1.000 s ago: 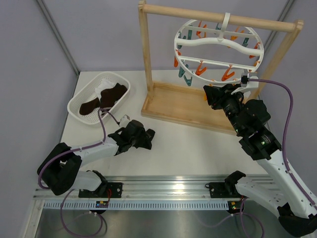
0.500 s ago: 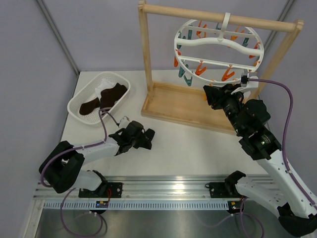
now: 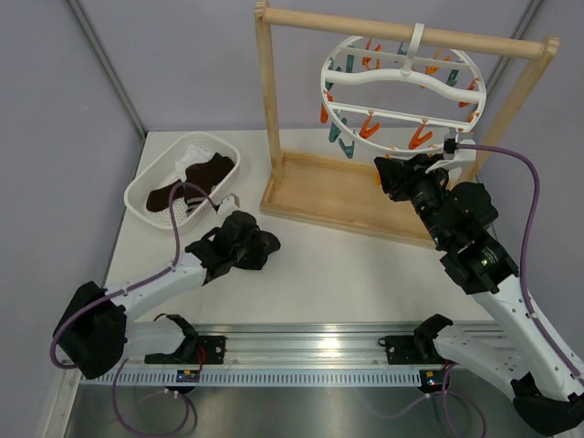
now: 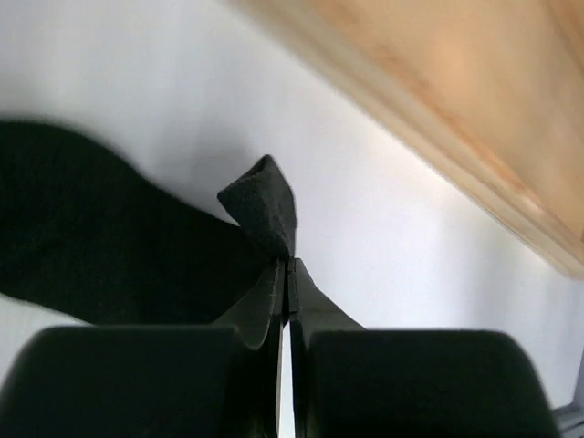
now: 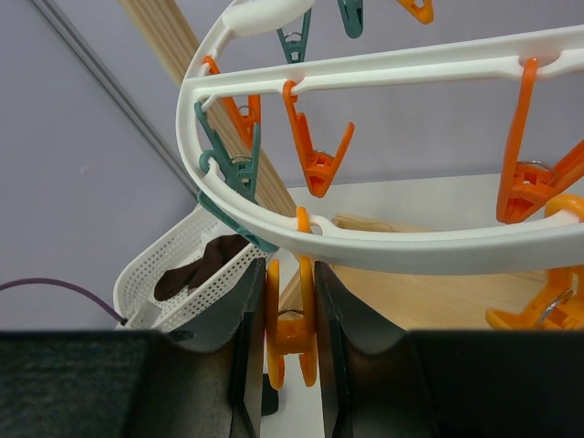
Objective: Clip the socks to the hanger
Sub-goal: Pick up the sock at the center of the board.
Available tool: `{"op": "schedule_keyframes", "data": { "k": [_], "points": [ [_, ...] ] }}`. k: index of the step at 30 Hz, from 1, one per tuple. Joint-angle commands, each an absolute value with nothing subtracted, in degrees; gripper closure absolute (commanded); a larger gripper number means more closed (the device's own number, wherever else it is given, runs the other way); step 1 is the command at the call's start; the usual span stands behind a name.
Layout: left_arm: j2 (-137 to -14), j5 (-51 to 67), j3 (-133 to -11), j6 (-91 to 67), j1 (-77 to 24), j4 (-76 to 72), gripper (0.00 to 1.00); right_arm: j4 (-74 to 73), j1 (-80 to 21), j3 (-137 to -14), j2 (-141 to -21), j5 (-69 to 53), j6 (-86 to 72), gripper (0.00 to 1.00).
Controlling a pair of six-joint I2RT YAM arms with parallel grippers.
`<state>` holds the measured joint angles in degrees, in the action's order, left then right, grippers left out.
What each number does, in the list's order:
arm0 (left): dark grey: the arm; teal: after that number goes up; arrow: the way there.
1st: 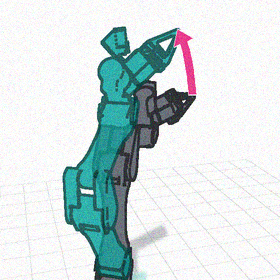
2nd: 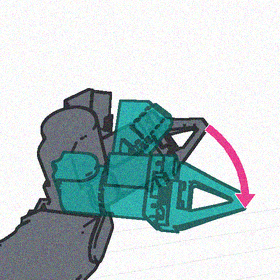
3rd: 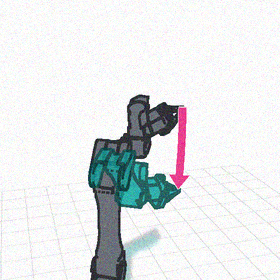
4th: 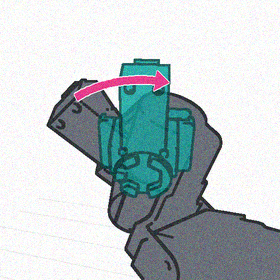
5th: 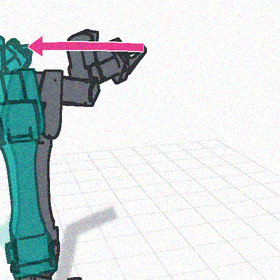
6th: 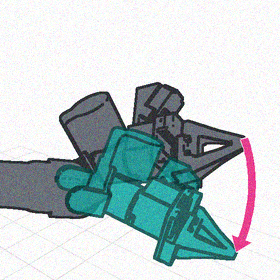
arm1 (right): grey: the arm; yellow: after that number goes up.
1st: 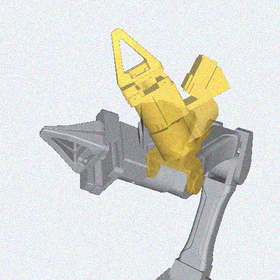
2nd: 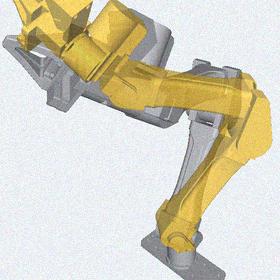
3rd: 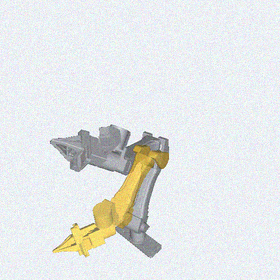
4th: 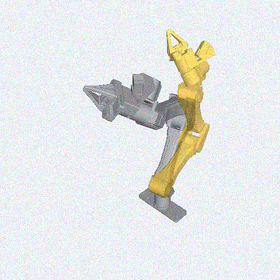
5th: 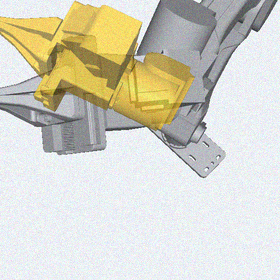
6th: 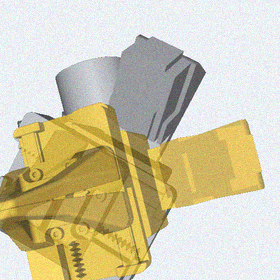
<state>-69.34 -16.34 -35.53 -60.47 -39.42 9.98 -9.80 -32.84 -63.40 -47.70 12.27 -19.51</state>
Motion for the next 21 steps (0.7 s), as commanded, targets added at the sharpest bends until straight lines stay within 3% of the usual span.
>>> {"op": "schedule_keyframes", "data": {
  "k": [1, 9, 21],
  "points": [
    [-65.0, -15.8, -42.0, -41.9, -39.2, 5.9, 1.0, -14.7, -33.0, -65.3, -48.3, 7.0, -20.3, 0.9],
    [-66.8, 6.4, -57.2, -9.8, -39.7, 5.5, 1.0, -16.9, -33.1, -69.7, -50.8, 4.6, -20.9, 0.91],
    [-72.9, 13.1, -74.1, 12.7, -46.9, 8.5, 1.0, -21.4, -33.1, -76.4, -54.8, 2.8, -21.8, 0.92]
  ]
}}
